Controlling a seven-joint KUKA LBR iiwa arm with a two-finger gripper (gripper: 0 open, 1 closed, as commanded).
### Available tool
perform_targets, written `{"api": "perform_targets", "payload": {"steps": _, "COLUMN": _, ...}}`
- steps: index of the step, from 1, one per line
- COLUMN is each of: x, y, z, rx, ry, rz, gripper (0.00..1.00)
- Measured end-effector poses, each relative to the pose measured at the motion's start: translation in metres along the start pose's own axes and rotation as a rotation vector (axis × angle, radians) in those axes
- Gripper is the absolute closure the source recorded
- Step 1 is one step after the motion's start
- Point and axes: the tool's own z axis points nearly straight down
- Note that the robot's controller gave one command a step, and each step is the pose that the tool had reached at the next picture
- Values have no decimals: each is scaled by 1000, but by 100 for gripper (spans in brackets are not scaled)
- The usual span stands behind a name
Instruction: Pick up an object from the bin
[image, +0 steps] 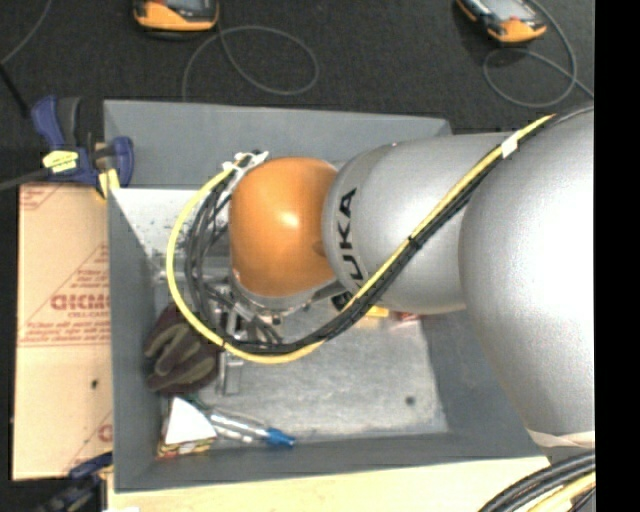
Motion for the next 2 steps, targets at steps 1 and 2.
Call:
{"api": "perform_targets", "payload": {"steps": 1, "x": 0, "y": 0, "z": -1, "rx": 0, "ry": 0, "rz": 1, "gripper": 0}}
{"api": "perform_targets", "payload": {"steps": 2, "x": 0, "y": 1, "z": 2, "rx": 0, "ry": -8, "rz": -36, "gripper": 0}}
